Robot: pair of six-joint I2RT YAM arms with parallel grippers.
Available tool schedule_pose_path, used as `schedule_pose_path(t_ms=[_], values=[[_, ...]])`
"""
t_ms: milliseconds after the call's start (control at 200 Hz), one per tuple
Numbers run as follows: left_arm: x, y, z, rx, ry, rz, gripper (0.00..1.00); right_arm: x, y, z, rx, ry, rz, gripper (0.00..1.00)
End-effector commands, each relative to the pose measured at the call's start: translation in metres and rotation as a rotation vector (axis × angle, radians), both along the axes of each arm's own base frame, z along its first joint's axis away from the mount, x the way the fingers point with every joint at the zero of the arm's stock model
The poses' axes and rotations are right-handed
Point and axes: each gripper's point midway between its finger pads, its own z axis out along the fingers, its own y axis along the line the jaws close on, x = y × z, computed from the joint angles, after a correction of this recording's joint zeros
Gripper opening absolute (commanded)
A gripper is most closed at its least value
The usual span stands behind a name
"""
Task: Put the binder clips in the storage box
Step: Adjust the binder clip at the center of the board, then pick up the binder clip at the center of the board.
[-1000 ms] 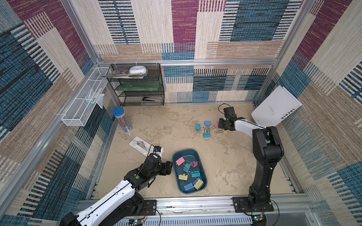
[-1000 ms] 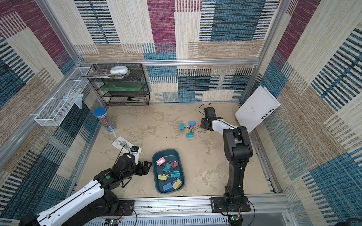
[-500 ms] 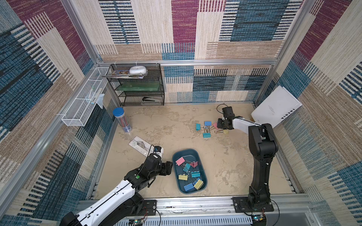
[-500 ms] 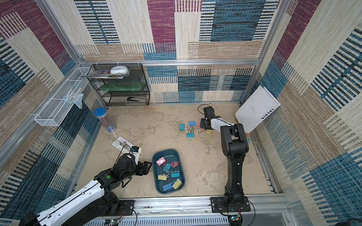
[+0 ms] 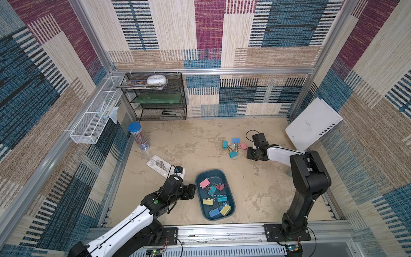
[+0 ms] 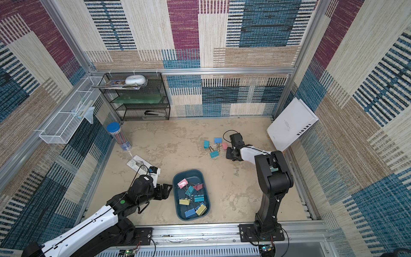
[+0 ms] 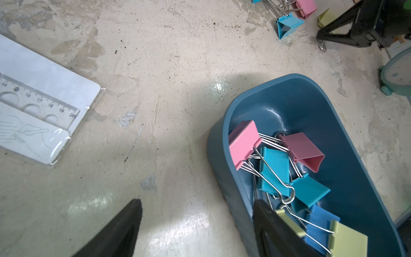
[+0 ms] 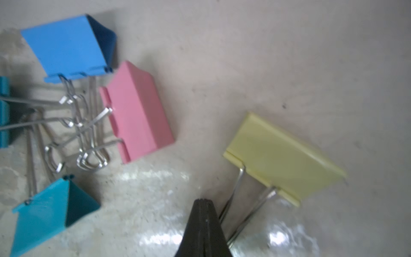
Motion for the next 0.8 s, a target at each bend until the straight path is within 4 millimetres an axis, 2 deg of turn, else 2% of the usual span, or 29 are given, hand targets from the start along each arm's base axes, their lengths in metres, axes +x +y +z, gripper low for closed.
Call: schedule_pose_path(t_ms=[0,70,180,210,255,306,351,396,486,611,791], values=[[0.000,-0.002,0.001,-0.008,-0.007,-0.011,0.82,-0.026,-0.025,0.006,-0.088,0.050,-0.077,0.00],[-0.001,-0.001,0.002,-0.011,-0.009,-0.009,0.82,-0.029,-0.035,0.018,-0.118,0.025,-0.098,0.00],[-0.001,-0.002,0.002,-0.016,-0.016,-0.013,0.82,-0.021,-0.027,0.036,-0.096,-0.015,-0.058,0.00],[-0.001,-0.002,0.002,-0.016,-0.017,-0.014,0.82,-0.019,-0.022,0.044,-0.072,-0.039,-0.050,0.12],[-0.001,-0.001,0.002,-0.017,-0.016,-0.012,0.82,-0.015,-0.017,0.057,-0.035,-0.079,-0.046,0.37],[-0.002,-0.001,0.002,-0.017,-0.015,-0.013,0.82,-0.012,-0.015,0.068,-0.022,-0.114,-0.039,0.55],[-0.002,-0.001,0.003,-0.018,-0.018,-0.013,0.82,-0.009,-0.021,0.068,-0.053,-0.116,-0.053,0.71],[-0.002,-0.001,0.003,-0.021,-0.021,-0.013,0.82,-0.006,-0.026,0.064,-0.091,-0.098,-0.056,0.78],[-0.002,-0.001,0.004,-0.021,-0.024,-0.014,0.82,0.003,-0.024,0.048,-0.117,-0.050,-0.016,0.94],[-0.002,-0.001,0.004,-0.022,-0.023,-0.014,0.82,0.019,-0.029,0.029,-0.144,-0.004,-0.032,0.98],[-0.002,-0.001,0.004,-0.023,-0.024,-0.015,0.82,0.038,-0.029,0.024,-0.122,-0.001,-0.055,0.96]])
